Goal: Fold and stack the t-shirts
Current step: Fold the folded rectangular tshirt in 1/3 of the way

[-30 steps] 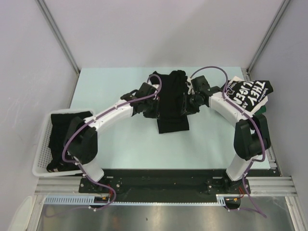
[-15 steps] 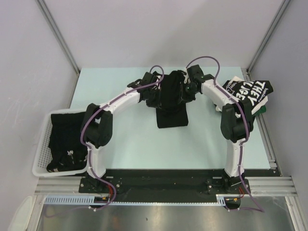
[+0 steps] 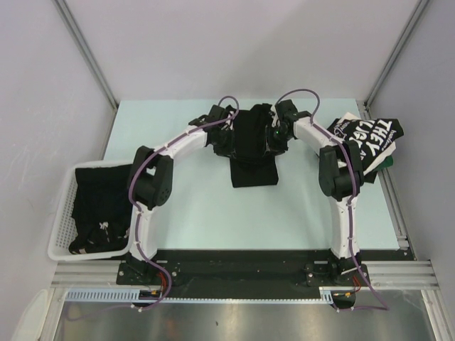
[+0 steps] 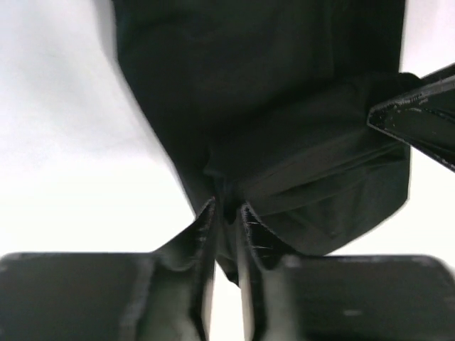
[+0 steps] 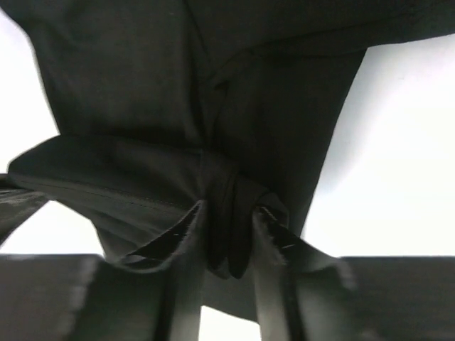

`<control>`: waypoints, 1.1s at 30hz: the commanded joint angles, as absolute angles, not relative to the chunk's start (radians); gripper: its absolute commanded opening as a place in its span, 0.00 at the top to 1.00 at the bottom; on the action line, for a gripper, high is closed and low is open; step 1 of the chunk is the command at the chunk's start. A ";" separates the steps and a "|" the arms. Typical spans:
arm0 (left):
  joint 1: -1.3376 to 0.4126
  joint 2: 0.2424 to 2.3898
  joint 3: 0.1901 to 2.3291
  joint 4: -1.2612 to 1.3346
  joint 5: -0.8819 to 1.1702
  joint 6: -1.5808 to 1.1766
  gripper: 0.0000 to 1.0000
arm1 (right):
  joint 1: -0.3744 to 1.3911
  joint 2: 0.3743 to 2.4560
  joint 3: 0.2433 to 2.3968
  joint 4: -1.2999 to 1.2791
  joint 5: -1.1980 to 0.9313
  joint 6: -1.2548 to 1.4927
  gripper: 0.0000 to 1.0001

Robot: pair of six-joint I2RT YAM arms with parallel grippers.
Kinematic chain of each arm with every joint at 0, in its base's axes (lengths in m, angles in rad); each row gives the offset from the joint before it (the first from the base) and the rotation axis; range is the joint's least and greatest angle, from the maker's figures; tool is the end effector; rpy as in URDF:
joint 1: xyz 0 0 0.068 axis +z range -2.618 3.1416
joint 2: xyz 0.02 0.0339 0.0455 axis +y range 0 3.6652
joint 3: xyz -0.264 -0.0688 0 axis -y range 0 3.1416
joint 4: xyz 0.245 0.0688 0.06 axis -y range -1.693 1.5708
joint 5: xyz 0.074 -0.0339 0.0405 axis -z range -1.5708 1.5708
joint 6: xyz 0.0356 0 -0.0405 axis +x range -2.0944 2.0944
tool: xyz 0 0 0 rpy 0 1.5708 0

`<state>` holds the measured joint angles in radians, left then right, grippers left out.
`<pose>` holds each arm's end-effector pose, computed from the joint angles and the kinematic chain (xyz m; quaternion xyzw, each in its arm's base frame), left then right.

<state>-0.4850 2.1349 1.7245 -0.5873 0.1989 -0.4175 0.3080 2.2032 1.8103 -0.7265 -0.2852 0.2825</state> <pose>0.4114 -0.2248 0.2024 0.0603 0.9530 -0.2084 0.2116 0.4473 0.1528 0.1907 -0.0441 0.9643 0.1970 0.1716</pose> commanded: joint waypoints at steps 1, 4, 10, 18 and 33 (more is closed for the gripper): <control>-0.469 2.123 1.755 -0.572 0.137 -0.391 0.72 | 0.301 2.218 1.871 -0.723 -0.291 0.258 0.60; -0.465 2.123 1.747 -0.562 0.132 -0.391 0.61 | 0.301 2.217 1.907 -0.726 -0.284 0.258 0.56; -0.462 2.114 1.749 -0.569 0.089 -0.380 0.52 | 0.310 2.192 2.023 -0.788 -0.256 0.253 0.55; -0.446 1.962 1.663 -0.617 0.002 -0.345 0.47 | 0.376 2.053 1.938 -0.816 -0.229 0.270 0.57; -0.385 1.643 1.427 -0.650 -0.083 -0.321 0.40 | 0.486 1.841 1.582 -0.770 -0.204 0.319 1.00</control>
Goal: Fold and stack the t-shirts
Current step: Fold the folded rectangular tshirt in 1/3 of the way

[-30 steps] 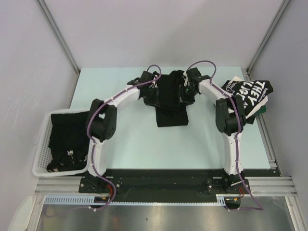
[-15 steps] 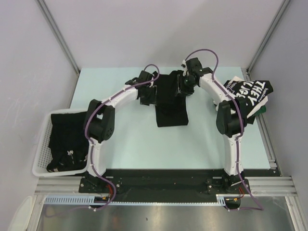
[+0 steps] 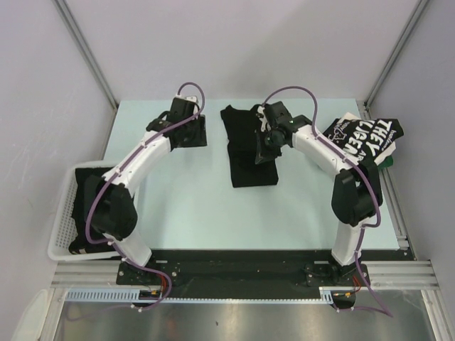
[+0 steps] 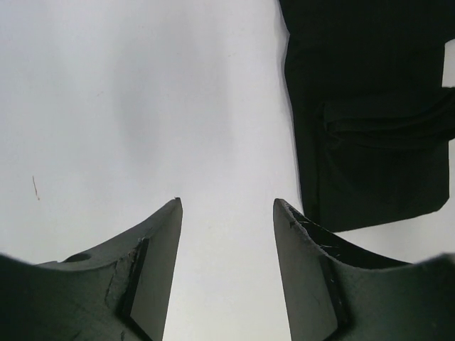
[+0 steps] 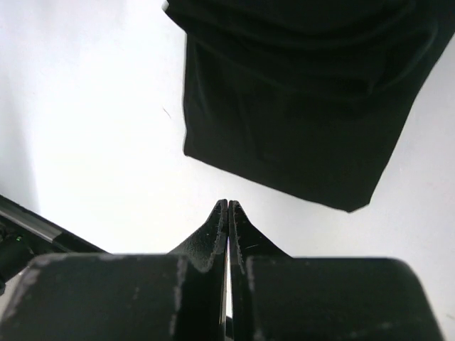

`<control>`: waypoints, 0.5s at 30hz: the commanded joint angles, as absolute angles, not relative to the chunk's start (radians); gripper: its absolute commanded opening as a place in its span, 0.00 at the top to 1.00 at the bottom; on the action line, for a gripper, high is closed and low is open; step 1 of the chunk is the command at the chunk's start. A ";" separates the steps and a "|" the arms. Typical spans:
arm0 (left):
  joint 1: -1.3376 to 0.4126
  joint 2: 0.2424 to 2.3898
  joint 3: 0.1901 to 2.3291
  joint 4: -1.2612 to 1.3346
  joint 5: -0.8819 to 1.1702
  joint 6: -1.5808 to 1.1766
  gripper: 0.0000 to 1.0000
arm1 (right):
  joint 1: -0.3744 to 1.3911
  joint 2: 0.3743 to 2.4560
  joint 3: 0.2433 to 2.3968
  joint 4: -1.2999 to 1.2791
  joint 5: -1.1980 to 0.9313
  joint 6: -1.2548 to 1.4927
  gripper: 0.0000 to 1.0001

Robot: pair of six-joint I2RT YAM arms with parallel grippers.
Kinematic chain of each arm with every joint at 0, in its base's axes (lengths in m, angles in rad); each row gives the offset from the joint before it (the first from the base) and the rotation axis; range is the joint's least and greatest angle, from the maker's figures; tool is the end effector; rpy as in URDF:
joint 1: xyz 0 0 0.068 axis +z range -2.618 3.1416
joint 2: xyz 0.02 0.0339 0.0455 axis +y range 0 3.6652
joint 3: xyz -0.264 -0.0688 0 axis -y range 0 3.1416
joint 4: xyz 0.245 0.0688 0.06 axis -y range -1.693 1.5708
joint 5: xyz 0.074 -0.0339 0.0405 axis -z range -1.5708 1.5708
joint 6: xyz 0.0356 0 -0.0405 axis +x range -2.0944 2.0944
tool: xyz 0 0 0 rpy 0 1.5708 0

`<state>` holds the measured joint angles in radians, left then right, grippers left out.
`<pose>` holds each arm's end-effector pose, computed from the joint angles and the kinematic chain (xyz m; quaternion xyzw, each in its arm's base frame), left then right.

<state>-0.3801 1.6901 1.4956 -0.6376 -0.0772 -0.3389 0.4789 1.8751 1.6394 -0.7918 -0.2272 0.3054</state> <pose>0.3512 -0.1374 0.3062 0.0053 0.9320 -0.0932 0.3503 0.3580 0.1949 0.2735 -0.1132 0.9509 0.2028 0.2046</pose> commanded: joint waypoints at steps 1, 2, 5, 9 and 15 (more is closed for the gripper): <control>-0.384 1.634 1.416 -0.647 -0.078 -0.324 0.41 | 0.488 1.851 1.574 -0.753 -0.201 0.316 1.00; -0.385 1.617 1.407 -0.649 -0.077 -0.325 0.40 | 0.492 1.859 1.566 -0.744 -0.201 0.311 1.00; -0.383 1.589 1.385 -0.658 -0.081 -0.330 0.40 | 0.500 1.908 1.560 -0.707 -0.193 0.290 1.00; -0.383 1.560 1.359 -0.684 -0.095 -0.324 0.40 | 0.494 1.977 1.575 -0.638 -0.218 0.281 1.00; -0.383 1.494 1.270 -0.693 -0.118 -0.331 0.40 | 0.485 2.104 1.672 -0.612 -0.235 0.261 1.00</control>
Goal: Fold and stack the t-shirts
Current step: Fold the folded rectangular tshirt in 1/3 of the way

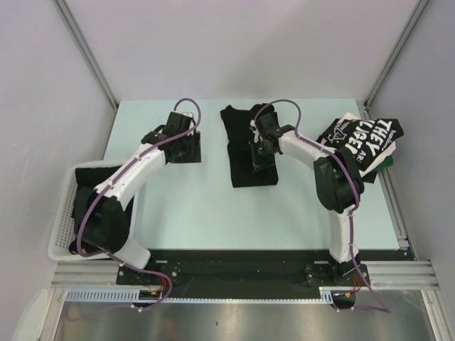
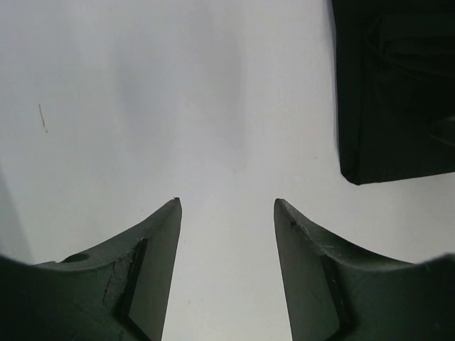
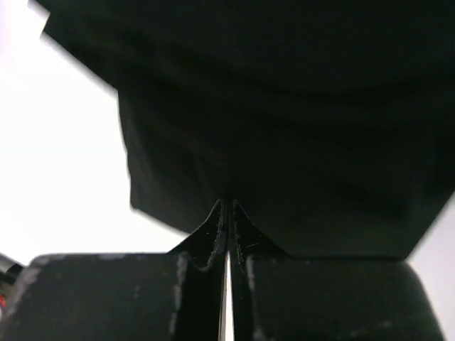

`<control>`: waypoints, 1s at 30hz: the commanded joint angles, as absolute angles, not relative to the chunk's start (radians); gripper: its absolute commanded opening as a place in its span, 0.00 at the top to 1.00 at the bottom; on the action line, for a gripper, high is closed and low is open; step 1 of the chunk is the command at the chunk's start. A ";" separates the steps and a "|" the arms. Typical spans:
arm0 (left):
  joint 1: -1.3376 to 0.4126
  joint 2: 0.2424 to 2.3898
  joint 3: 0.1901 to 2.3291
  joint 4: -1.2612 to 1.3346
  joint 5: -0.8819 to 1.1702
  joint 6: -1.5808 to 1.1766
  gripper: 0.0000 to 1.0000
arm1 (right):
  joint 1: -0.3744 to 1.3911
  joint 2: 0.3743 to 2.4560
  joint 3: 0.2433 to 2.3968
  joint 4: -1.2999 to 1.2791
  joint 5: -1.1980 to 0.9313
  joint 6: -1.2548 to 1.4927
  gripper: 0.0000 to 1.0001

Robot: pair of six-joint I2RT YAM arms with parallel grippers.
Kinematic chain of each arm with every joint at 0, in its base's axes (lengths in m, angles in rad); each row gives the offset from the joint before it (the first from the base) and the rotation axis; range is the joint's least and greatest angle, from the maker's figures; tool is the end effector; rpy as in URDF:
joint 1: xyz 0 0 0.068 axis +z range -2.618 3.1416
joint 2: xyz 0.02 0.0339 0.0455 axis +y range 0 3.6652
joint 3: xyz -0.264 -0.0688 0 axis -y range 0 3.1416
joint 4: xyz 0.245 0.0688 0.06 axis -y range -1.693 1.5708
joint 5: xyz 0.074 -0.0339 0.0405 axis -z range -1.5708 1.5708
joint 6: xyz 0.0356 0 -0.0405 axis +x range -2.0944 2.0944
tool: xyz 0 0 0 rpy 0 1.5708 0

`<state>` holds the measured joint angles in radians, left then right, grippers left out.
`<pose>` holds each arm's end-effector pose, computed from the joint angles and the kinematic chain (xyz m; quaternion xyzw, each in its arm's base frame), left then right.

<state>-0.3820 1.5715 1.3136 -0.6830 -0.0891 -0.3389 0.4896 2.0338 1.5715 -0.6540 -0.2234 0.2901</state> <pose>0.3138 -0.1226 0.2846 0.0067 0.9499 -0.0695 0.3045 0.3773 0.2100 0.1965 -0.1214 0.9609 0.1855 0.1658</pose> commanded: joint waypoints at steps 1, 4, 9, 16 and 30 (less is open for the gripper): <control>-0.383 1.479 1.261 -0.695 -0.121 -0.334 0.40 | 0.485 2.118 1.687 -0.612 -0.235 0.253 1.00; -0.383 1.453 1.230 -0.692 -0.126 -0.345 0.39 | 0.483 2.161 1.741 -0.612 -0.212 0.230 1.00; -0.383 1.431 1.192 -0.699 -0.126 -0.359 0.39 | 0.468 2.224 1.848 -0.624 -0.196 0.216 1.00; -0.382 1.367 1.115 -0.696 -0.118 -0.380 0.39 | 0.443 2.313 2.018 -0.656 -0.187 0.204 1.00; -0.387 1.362 1.019 -0.575 0.066 -0.469 0.37 | 0.379 2.291 2.125 -0.736 -0.135 0.203 1.00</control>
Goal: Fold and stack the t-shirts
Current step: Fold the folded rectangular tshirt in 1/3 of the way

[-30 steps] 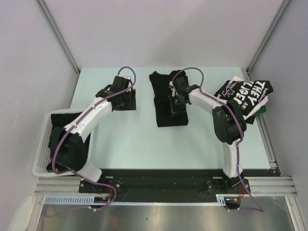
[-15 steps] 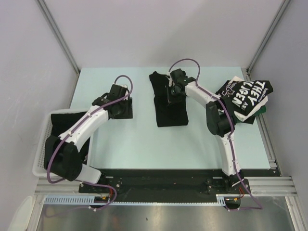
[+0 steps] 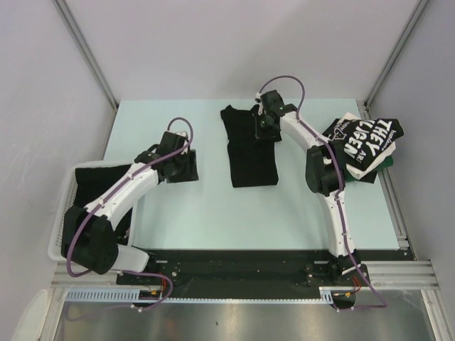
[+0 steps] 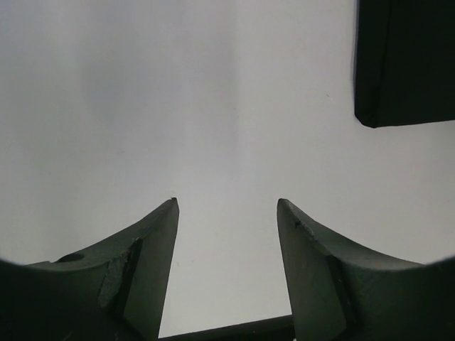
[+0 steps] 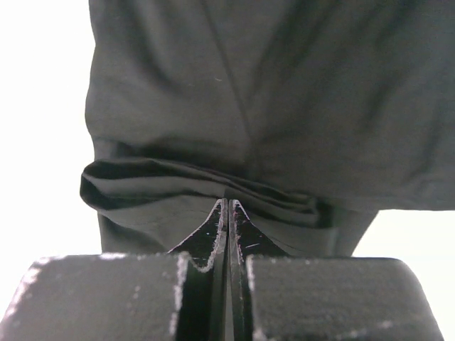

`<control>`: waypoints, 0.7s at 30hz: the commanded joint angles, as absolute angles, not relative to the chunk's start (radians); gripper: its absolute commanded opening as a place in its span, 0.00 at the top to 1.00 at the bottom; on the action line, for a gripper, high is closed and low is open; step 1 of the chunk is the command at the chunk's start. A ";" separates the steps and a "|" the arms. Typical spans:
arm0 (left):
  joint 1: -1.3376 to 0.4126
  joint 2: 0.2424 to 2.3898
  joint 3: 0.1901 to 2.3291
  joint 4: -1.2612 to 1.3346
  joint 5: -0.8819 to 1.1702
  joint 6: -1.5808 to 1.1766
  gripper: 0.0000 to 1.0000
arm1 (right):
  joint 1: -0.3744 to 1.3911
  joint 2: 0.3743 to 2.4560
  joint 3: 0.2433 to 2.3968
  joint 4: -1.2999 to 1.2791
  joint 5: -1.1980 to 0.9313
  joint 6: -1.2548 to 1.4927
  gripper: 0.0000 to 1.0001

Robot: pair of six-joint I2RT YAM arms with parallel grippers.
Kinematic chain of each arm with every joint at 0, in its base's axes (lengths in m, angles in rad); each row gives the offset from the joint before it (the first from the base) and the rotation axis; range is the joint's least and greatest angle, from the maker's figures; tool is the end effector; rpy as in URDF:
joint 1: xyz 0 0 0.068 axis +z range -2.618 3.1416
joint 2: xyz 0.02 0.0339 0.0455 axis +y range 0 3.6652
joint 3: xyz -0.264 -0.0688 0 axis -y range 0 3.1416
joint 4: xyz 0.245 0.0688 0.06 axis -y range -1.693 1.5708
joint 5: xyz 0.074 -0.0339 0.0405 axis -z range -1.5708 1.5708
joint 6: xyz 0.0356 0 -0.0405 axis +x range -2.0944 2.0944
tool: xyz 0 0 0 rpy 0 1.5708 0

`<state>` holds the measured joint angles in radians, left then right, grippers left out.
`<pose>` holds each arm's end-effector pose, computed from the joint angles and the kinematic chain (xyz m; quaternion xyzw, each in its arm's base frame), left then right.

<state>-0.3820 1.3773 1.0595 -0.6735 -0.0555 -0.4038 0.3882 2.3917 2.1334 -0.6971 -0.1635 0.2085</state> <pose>0.2612 -0.1028 0.2614 -0.0184 0.9578 -0.0848 0.2740 0.4869 0.2054 0.1998 -0.1099 0.9438 0.1631 0.2656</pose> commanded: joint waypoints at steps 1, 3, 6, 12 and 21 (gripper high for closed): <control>-0.385 1.368 1.009 -0.533 0.084 -0.482 0.35 | 0.377 2.263 2.091 -0.738 -0.126 0.213 1.00; -0.390 1.388 0.982 -0.485 0.147 -0.512 0.33 | 0.371 2.200 1.980 -0.735 -0.126 0.218 0.97; -0.391 1.419 0.962 -0.399 0.210 -0.544 0.30 | 0.353 2.076 1.861 -0.730 -0.121 0.238 0.91; -0.394 1.495 0.999 -0.331 0.284 -0.565 0.30 | 0.318 1.878 1.576 -0.698 -0.124 0.281 0.81; -0.407 1.540 1.058 -0.344 0.333 -0.538 0.30 | 0.310 1.853 1.430 -0.647 -0.161 0.337 0.56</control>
